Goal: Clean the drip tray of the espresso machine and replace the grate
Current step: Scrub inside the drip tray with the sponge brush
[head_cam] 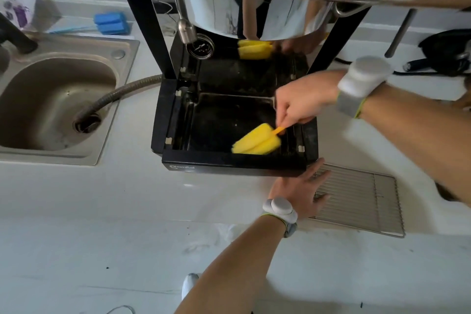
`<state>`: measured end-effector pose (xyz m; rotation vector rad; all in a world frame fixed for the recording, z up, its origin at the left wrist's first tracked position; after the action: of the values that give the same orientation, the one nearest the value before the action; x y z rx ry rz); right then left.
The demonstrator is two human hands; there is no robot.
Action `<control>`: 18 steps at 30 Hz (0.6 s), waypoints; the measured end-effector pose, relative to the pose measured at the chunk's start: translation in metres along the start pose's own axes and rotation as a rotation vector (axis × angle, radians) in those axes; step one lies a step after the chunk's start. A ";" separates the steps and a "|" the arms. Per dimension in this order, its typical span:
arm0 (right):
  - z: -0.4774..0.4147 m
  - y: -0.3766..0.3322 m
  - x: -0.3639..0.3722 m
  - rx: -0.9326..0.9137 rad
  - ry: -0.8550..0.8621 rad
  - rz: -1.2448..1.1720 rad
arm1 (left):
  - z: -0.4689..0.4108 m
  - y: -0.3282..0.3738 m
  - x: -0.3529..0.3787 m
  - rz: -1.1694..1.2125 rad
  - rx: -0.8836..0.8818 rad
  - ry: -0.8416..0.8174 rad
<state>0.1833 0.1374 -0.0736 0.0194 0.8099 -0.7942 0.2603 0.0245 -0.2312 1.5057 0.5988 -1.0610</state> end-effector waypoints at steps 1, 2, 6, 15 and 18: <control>0.008 0.011 -0.005 0.042 -0.033 0.049 | -0.001 0.001 -0.001 -0.003 -0.002 0.009; 0.015 0.019 -0.011 0.078 -0.046 0.112 | 0.000 0.001 -0.002 -0.003 -0.002 0.015; 0.012 -0.003 -0.045 -0.037 0.243 0.187 | 0.002 -0.001 -0.001 0.004 0.004 -0.018; 0.023 0.018 0.000 0.109 -0.058 0.133 | 0.000 0.002 -0.004 0.001 0.006 -0.025; 0.028 0.009 -0.023 0.059 0.031 0.208 | 0.002 0.003 -0.003 0.011 0.009 -0.026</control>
<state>0.1976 0.1501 -0.0413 0.1667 0.7988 -0.6217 0.2606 0.0230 -0.2271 1.4990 0.5674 -1.0745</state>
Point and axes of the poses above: each hand's wrist, its own z-axis away from the middle knuckle, its own x-axis out of the palm, y = z × x, the point moved 8 cm from there along -z, towards the middle knuckle, and after that the axes turned 9 degrees about -x, right-handed, at the moved point
